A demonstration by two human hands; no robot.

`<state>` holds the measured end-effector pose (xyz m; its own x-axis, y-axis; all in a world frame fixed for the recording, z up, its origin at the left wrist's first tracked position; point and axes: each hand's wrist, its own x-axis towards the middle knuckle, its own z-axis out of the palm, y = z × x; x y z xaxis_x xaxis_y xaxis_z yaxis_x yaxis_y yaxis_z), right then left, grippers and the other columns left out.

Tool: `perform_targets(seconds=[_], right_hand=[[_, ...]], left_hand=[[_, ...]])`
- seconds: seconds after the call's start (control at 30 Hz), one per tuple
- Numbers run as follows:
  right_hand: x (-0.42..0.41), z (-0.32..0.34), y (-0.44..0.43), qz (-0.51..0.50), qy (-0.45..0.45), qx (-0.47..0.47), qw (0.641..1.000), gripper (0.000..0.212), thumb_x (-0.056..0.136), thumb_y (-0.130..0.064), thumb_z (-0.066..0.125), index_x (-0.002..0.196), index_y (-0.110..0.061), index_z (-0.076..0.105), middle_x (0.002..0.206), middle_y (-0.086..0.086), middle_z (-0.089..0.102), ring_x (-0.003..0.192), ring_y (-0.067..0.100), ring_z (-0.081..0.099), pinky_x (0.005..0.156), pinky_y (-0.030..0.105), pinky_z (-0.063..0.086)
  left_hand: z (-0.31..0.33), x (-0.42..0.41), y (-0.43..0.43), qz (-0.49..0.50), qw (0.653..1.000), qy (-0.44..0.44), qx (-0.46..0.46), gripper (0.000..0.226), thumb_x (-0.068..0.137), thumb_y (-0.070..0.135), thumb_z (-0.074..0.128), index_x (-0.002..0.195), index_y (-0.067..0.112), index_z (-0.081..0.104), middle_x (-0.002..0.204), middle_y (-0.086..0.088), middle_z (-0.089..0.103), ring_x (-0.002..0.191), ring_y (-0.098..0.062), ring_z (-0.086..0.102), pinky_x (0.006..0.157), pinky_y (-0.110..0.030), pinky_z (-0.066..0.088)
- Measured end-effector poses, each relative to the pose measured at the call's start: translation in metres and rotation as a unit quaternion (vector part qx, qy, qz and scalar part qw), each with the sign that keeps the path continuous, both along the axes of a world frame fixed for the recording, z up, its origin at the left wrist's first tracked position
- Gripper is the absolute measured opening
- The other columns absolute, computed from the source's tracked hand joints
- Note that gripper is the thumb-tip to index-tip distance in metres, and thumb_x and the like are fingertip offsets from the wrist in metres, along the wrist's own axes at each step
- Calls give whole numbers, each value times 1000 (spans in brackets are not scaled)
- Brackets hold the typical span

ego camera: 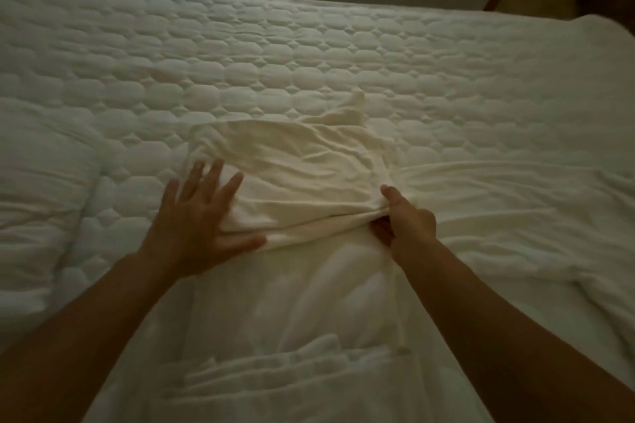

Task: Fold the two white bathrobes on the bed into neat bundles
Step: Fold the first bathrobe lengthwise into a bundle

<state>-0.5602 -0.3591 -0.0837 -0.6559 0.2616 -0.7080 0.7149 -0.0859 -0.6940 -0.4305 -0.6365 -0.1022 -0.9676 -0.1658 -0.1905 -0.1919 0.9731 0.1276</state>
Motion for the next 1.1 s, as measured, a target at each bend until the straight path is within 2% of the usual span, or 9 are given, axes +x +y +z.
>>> perform_targets(seconds=[0.13, 0.3, 0.43, 0.53, 0.7, 0.8, 0.93, 1.0, 1.1], right_hand=[[1, 4, -2, -6, 29, -52, 998, 43, 81, -15, 83, 116, 0, 63, 102, 13, 68, 87, 26, 70, 77, 39, 63], [15, 7, 2, 76, 86, -71, 991, 28, 80, -14, 82, 101, 0, 69, 101, 14, 73, 88, 23, 73, 71, 30, 61], [23, -11, 0, 102, 11, -30, 994, 38, 73, -14, 85, 104, 3, 71, 95, 18, 75, 74, 25, 76, 67, 32, 61], [15, -11, -9, 92, 20, 99, 991, 72, 62, -30, 85, 125, -5, 62, 114, 10, 69, 95, 27, 71, 82, 42, 61], [9, 11, -47, 318, 350, 386, 792, 79, 86, -37, 70, 153, -20, 30, 156, 11, 36, 143, 29, 34, 116, 52, 31], [-9, 0, -74, 496, 312, 424, 690, 78, 95, -57, 49, 159, -29, 13, 168, 13, 10, 155, 30, 8, 123, 55, 10], [-27, -20, -89, 573, 236, 445, 647, 83, 90, -79, 28, 156, -46, -11, 167, 13, -19, 154, 32, -19, 120, 62, -9], [-29, -35, -80, 581, 215, 455, 640, 87, 82, -90, 22, 153, -53, -15, 165, 9, -27, 151, 32, -26, 118, 64, -12], [-27, -53, -61, 567, 224, 467, 640, 96, 73, -98, 19, 151, -55, -16, 164, 5, -31, 152, 34, -25, 119, 64, -9]], left_hand=[[-16, 30, -6, -111, 993, 38, -10, 84, 85, 72, 42, 154, 25, 38, 160, -11, 37, 148, -37, 31, 108, -61, 42], [-4, 48, -33, -24, 975, 214, 53, 65, 77, 14, 38, 136, 11, 63, 143, -11, 59, 133, -34, 54, 93, -53, 56], [-20, 64, -37, -67, 986, 148, 29, 72, 72, 16, 36, 139, 14, 61, 146, -11, 56, 137, -33, 50, 86, -53, 60], [-13, 52, -34, -44, 989, 139, 21, 60, 79, 51, 54, 126, 17, 69, 128, -11, 65, 118, -36, 61, 84, -48, 55], [30, 6, -10, 2, 994, 103, 39, 62, 78, 86, 43, 75, 27, 61, 70, 8, 59, 69, -16, 56, 68, -34, 38], [32, -27, 4, 39, 998, -31, 50, 55, 95, 64, 44, 66, 19, 59, 64, 2, 58, 66, -20, 59, 61, -30, 44], [20, -66, -8, 8, 990, 143, -3, 43, 92, 58, 50, 109, 23, 67, 106, -8, 68, 102, -31, 63, 86, -40, 47], [4, -65, -17, -2, 998, 56, -12, 74, 86, 74, 34, 148, 35, 41, 156, -10, 41, 143, -33, 36, 114, -51, 28], [-35, -28, -8, 4, 999, 30, -29, 84, 85, 81, 15, 160, 42, 10, 171, -3, 2, 157, -28, 1, 124, -56, 2]])
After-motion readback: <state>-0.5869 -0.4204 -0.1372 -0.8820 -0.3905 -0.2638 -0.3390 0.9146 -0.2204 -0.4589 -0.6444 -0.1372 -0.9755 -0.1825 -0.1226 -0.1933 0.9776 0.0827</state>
